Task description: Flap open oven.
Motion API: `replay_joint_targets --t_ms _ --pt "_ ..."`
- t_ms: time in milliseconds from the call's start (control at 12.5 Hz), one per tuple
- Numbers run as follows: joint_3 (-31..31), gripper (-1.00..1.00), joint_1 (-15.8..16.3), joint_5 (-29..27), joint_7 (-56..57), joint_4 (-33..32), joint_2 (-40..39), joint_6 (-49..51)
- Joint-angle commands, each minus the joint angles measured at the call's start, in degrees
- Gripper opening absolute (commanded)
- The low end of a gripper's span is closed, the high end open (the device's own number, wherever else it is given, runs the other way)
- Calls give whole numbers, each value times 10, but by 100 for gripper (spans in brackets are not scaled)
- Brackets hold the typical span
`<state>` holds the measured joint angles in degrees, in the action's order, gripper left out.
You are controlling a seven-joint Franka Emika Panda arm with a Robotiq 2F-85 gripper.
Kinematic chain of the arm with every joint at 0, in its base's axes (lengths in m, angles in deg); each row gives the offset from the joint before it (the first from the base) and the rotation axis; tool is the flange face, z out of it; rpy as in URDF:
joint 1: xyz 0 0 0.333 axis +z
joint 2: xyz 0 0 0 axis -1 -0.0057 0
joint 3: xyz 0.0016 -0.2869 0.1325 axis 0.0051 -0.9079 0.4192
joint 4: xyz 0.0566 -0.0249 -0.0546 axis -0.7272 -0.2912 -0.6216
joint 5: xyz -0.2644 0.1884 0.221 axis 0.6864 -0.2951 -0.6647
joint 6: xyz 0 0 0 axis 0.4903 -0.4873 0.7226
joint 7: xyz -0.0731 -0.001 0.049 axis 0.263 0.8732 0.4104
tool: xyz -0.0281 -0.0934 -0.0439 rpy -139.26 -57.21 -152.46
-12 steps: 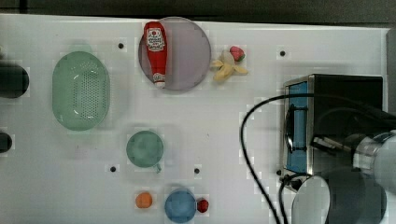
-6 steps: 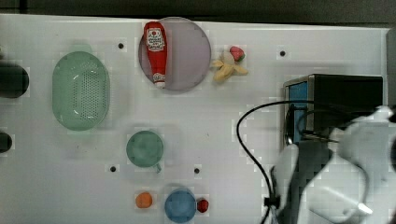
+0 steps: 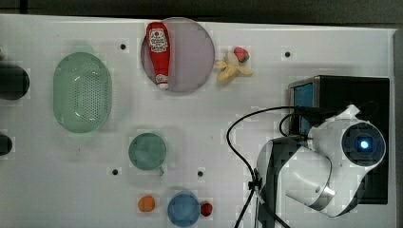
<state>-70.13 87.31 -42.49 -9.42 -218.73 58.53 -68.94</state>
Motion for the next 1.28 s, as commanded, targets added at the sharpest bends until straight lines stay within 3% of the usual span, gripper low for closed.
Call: replay_joint_targets --t_ms 80,400,800,1280 --pt "-3 -65 2 3 28 -5 9 -20" --pt "6 -65 6 13 24 -5 -13 -27" --pt "42 -65 32 174 -161 -13 -15 -19" --pt "111 -65 64 323 -367 -24 -51 21"
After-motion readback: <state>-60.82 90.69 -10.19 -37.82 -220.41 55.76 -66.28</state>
